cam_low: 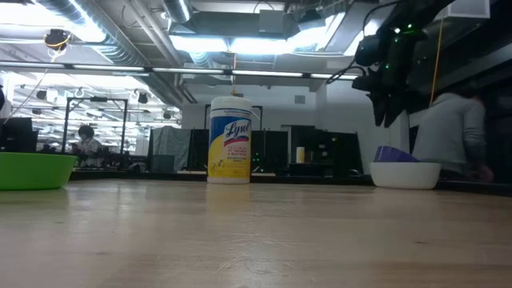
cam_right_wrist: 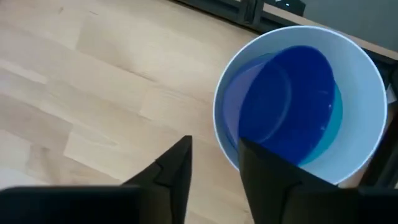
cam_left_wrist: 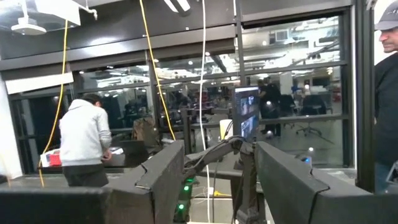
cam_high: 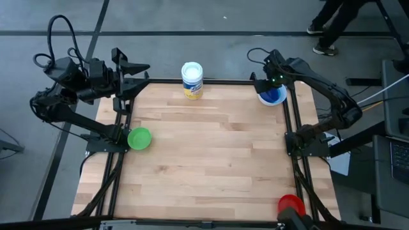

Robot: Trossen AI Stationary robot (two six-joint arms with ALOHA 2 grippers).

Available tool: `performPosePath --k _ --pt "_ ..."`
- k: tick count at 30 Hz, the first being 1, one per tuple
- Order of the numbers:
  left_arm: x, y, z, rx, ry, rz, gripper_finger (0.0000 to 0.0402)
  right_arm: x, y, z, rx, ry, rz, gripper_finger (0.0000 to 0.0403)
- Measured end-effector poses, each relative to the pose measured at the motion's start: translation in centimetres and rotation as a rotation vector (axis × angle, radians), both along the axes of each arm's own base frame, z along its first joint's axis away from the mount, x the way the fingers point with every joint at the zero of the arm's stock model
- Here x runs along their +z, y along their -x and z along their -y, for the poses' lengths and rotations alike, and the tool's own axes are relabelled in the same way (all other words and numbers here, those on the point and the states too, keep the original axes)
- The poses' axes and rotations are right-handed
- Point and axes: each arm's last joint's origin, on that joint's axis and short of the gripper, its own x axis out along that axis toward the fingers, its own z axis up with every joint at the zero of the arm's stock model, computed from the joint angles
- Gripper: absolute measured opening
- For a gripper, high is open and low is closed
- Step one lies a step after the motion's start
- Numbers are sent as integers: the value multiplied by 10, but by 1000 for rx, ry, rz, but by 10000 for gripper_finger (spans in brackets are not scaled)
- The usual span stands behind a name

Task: Nest bowls inside each other
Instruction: Stack the blue bowl on the light blue bowl

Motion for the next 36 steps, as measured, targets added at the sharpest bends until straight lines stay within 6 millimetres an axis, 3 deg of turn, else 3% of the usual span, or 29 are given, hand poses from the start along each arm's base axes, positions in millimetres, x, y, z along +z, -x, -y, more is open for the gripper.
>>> performPosePath --k 4,9,18,26,36 --pt "1 2 0 -13 14 8 193 -8 -7 7 14 -14 22 117" --pt "1 2 0 -22 21 12 193 -20 -12 14 6 -51 3 145" --pt "1 5 0 -21 30 20 193 -20 -6 21 -45 -13 -13 179" --pt "1 6 0 -17 31 20 193 -24 -2 26 -63 -29 -16 148" --pt "1 6 0 -21 46 24 193 -62 2 20 -89 -117 -76 100"
